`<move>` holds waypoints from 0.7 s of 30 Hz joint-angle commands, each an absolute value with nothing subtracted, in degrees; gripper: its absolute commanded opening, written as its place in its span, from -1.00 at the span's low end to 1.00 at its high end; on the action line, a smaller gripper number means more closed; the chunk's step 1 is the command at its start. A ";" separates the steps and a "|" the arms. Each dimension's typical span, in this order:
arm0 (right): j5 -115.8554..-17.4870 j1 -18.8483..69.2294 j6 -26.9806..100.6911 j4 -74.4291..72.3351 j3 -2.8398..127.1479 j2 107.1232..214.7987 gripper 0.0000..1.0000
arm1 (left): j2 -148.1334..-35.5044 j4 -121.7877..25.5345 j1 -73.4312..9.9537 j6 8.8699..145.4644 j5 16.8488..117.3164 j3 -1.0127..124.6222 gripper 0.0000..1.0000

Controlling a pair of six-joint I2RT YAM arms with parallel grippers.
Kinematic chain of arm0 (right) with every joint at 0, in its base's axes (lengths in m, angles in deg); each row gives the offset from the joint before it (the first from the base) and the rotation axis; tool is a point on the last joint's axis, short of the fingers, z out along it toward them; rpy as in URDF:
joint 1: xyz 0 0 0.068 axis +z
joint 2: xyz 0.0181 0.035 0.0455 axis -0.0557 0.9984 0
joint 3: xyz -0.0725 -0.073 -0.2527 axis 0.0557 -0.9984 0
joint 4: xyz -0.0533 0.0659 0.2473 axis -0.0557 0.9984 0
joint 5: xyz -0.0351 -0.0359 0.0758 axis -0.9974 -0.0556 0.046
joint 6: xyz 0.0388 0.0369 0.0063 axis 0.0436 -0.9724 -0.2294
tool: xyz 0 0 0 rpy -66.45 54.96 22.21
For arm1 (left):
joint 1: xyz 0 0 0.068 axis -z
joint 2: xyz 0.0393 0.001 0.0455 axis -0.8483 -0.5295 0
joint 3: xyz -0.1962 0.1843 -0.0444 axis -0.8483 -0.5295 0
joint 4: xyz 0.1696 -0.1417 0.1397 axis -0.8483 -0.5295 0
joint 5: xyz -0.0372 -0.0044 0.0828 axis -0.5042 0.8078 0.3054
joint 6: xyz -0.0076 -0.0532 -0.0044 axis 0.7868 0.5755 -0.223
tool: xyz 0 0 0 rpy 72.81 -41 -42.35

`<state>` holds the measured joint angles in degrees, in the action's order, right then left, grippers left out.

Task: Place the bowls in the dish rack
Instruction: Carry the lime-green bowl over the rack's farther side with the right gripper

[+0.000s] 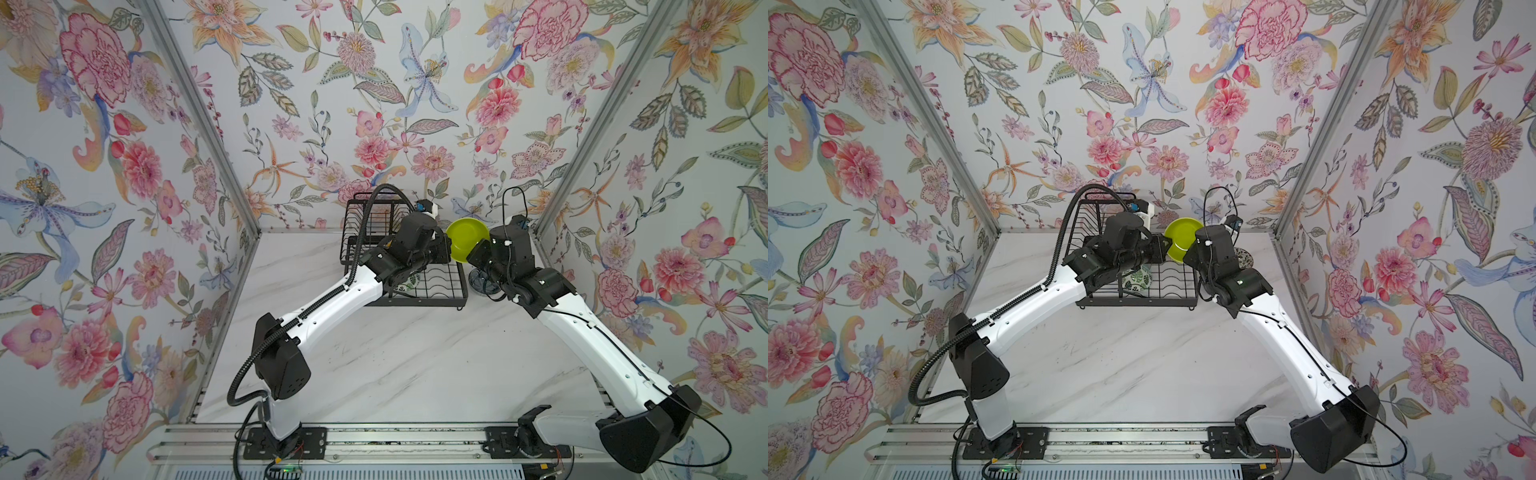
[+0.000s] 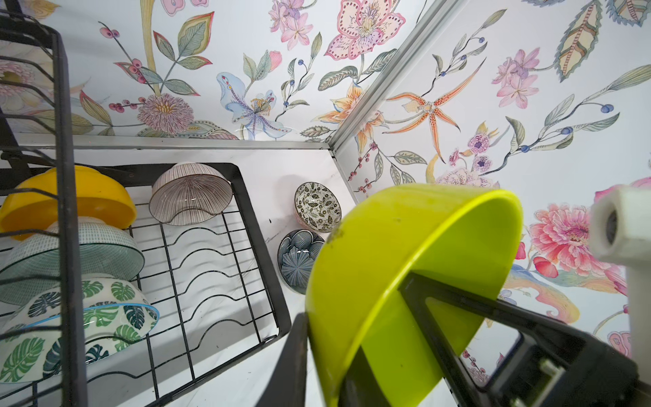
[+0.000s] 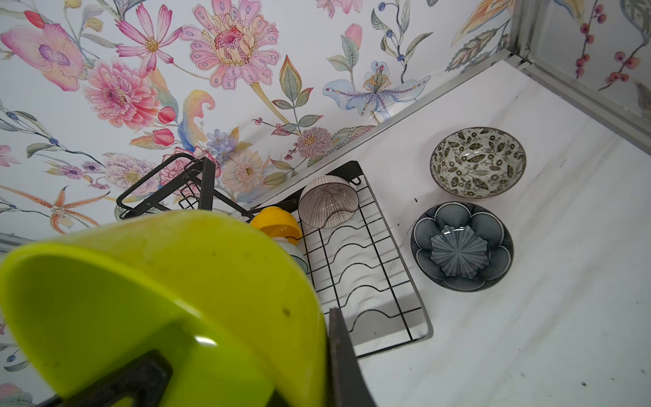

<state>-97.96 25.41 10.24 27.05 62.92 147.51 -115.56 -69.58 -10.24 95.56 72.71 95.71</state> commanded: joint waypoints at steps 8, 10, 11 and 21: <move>-95.36 26.34 9.37 22.59 64.82 146.40 -0.64 | -119.31 -66.36 -10.49 97.20 70.43 98.72 -1.00; -95.58 26.27 9.40 22.94 65.14 146.16 -0.61 | -119.33 -65.76 -10.62 97.41 70.99 98.92 -1.00; -95.62 26.23 9.43 22.99 65.21 146.10 -0.58 | -119.41 -65.57 -10.65 97.48 71.34 98.92 -1.00; -94.21 24.22 7.48 24.49 65.54 144.13 0.02 | -121.64 -64.90 -11.53 98.20 75.43 103.89 -1.00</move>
<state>-95.38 25.08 8.27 25.17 64.01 146.09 -120.65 -67.24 -11.16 97.51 73.93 100.56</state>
